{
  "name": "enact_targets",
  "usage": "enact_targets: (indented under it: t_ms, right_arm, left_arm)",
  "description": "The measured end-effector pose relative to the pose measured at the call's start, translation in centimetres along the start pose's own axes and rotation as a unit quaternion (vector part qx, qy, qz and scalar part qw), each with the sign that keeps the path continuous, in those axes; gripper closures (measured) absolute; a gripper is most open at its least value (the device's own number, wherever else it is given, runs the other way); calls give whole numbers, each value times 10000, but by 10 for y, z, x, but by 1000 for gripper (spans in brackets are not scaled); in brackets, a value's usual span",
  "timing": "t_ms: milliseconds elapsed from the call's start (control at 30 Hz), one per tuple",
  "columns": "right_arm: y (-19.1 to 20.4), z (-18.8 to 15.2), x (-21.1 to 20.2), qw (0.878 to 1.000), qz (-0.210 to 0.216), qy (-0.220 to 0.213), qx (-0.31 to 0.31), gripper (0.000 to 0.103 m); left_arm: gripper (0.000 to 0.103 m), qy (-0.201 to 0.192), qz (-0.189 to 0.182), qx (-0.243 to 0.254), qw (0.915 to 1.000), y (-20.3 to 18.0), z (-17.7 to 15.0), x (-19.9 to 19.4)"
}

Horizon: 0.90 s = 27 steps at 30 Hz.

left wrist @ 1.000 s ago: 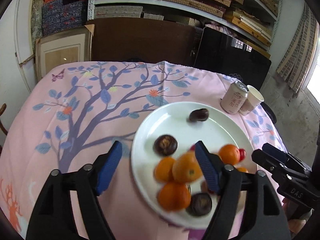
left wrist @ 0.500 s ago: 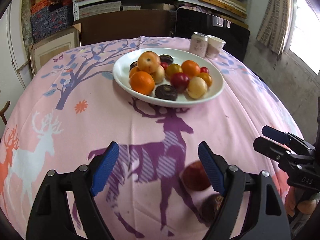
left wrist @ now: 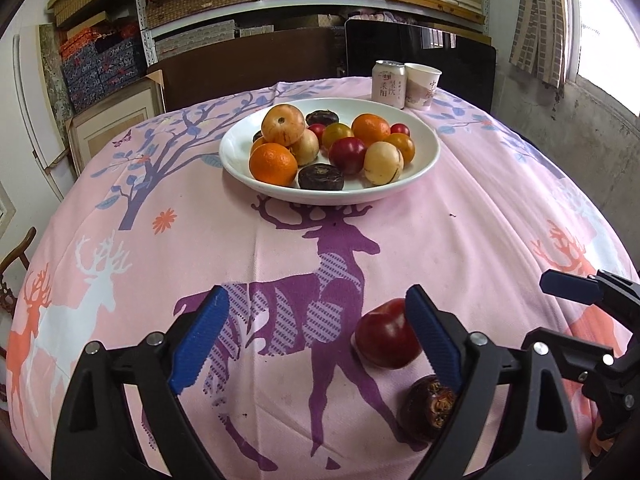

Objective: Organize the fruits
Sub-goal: 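Move both open tools to the last red plum and mangosteen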

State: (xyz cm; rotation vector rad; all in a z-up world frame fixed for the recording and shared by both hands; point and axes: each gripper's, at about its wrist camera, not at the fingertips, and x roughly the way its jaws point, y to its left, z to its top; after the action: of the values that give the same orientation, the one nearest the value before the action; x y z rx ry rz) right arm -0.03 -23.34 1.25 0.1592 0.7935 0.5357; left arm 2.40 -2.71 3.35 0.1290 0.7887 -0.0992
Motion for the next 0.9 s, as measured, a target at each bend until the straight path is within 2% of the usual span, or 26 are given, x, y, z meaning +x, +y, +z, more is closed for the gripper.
enact_targets:
  t_ms: [333,433,600,700,733,767,833,900]
  right_arm:
    - [13,-3,4,9993,128,246,-260,21]
    - [21,-5,10,9978,241,481,-396,21]
    - [49,-10,25,9926,235,822,-857,21]
    - [70,-14,43,9870,257,1137,-1103,21]
    - [74,-13,45,9868,284,1118,-1137,23]
    - [77,-13,47,9861,285,1134,-1181,34]
    - [77,-12,48,9853,76,1133,-1279,62]
    - [69,-13,43,9856,212,1173,-1196,62]
  left_arm:
    - [15,-50,-42,190,9998,-8,0,-1]
    - [15,-37,-80,62,9999,0,2,-1]
    - [16,53,-296,-561,9980,32,5,1]
    - [16,156,-474,-591,9970,32,4,4]
    - [16,163,-499,-513,9973,28,3,4]
    - [16,158,-528,-405,9977,23,3,4]
    - [16,161,-534,-223,9982,13,2,5]
    - [16,226,-537,-81,9983,5,-1,8]
